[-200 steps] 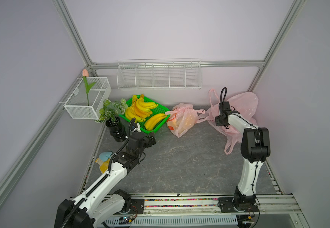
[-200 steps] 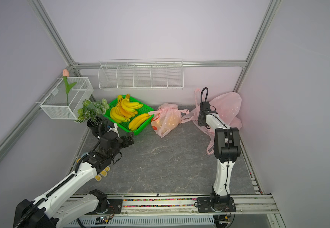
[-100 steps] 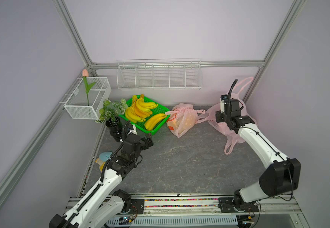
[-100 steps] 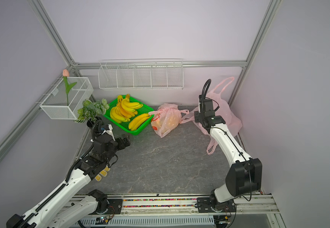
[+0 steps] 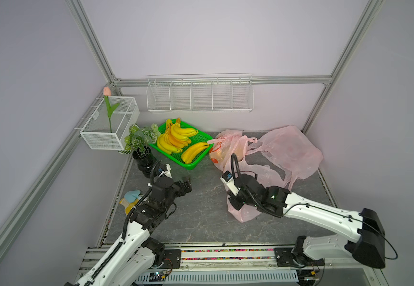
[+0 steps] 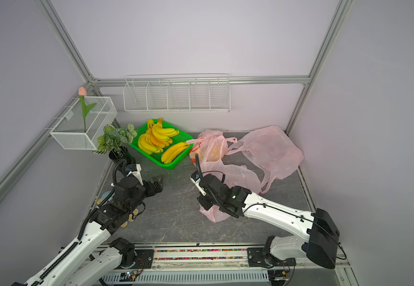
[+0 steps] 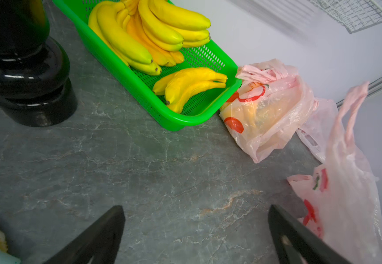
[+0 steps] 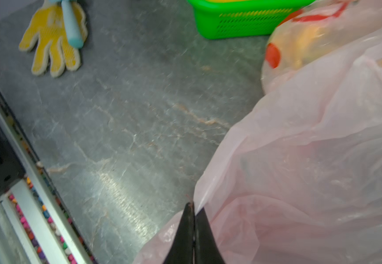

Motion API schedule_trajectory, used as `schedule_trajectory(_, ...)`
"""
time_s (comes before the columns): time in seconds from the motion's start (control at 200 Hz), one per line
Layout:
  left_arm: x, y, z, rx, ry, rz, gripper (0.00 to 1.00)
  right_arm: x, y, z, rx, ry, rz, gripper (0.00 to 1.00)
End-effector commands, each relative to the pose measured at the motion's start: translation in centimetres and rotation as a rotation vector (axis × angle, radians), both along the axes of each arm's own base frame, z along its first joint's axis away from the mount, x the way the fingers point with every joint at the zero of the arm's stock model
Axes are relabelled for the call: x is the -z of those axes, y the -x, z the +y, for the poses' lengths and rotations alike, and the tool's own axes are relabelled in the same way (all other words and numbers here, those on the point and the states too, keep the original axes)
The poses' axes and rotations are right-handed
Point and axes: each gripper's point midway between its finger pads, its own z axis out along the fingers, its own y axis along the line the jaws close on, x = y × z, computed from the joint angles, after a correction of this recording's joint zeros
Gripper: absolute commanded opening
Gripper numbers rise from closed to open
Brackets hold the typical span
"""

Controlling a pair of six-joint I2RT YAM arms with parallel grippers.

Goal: Place the banana into a plastic bag & tie a knot
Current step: Place the plastic bag at the center of the board, then open the plastic bag at the center of the board.

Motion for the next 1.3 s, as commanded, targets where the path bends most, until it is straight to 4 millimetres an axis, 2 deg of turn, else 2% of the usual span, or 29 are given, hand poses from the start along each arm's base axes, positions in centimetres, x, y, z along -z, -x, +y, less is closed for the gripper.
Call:
schedule_trajectory(0.0, 0.2, 0.3, -0.7, 0.029, 0.042, 0.023, 1.00, 2.2, 0.9, -0.8, 0.048, 0.057, 0.035, 0.41)
schedule_trajectory(0.04, 0.9, 0.0, -1.2, 0.047, 0.036, 0.051, 1.00, 2.0, 1.2, -1.2, 0.061, 0.054, 0.038, 0.58)
schedule_trajectory(0.1, 1.4, -0.2, -1.9, 0.073, 0.032, 0.080, 1.00, 0.6, 1.2, -2.2, 0.096, 0.021, 0.024, 0.75)
schedule_trajectory(0.145, 1.7, -0.4, -2.6, 0.099, 0.027, 0.106, 1.00, -0.7, 1.2, -3.3, 0.129, -0.008, 0.001, 0.83)
schedule_trajectory(0.235, 2.3, -1.0, -4.2, 0.145, 0.014, 0.141, 1.00, -3.1, 0.9, -6.4, 0.222, -0.081, -0.033, 0.93)
schedule_trajectory(0.265, 2.4, -1.3, -4.7, 0.159, 0.010, 0.152, 1.00, -4.0, 0.5, -7.6, 0.271, -0.117, -0.041, 0.95)
schedule_trajectory(0.28, 2.6, -1.4, -5.0, 0.167, 0.009, 0.159, 1.00, -3.1, 0.5, -8.6, 0.300, -0.105, -0.031, 0.96)
schedule_trajectory(0.42, 3.1, -2.2, -9.0, 0.266, -0.013, 0.208, 1.00, -1.1, -0.3, -14.6, 0.536, -0.166, 0.034, 0.97)
schedule_trajectory(0.485, 3.4, -2.3, -10.7, 0.298, -0.045, 0.216, 1.00, -0.1, 0.1, -15.4, 0.569, -0.197, 0.073, 0.96)
schedule_trajectory(0.565, 4.0, -2.7, -12.2, 0.334, -0.077, 0.211, 1.00, 1.0, 0.6, -15.0, 0.563, -0.230, 0.118, 0.96)
schedule_trajectory(0.68, 6.3, -3.6, -14.0, 0.397, -0.121, 0.258, 1.00, 2.8, 0.5, -13.5, 0.542, -0.249, 0.171, 0.94)
schedule_trajectory(0.72, 7.1, -3.6, -14.5, 0.415, -0.124, 0.284, 0.96, 3.1, 0.4, -12.6, 0.527, -0.261, 0.196, 0.92)
schedule_trajectory(0.81, 8.0, -2.5, -15.9, 0.454, -0.093, 0.291, 0.93, 3.3, -0.3, -10.0, 0.478, -0.298, 0.240, 0.90)
schedule_trajectory(0.88, 8.7, -1.7, -16.0, 0.443, -0.105, 0.296, 0.92, 4.0, -1.3, -8.9, 0.483, -0.283, 0.261, 0.88)
schedule_trajectory(0.99, 9.1, -0.8, -14.9, 0.410, -0.086, 0.290, 0.91, 5.6, -3.3, -7.9, 0.503, -0.263, 0.306, 0.68)
schedule_trajectory(1.079, 8.6, -0.2, -14.0, 0.400, -0.075, 0.266, 0.94, 6.5, -4.8, -7.2, 0.507, -0.284, 0.335, 0.57)
schedule_trajectory(1.209, 8.0, 0.6, -12.7, 0.383, -0.080, 0.247, 0.94, 6.7, -7.7, -8.3, 0.519, -0.193, 0.257, 0.35)
schedule_trajectory(1.294, 7.4, 1.3, -11.9, 0.384, -0.076, 0.218, 0.94, 5.9, -9.6, -8.8, 0.497, -0.164, 0.206, 0.27)
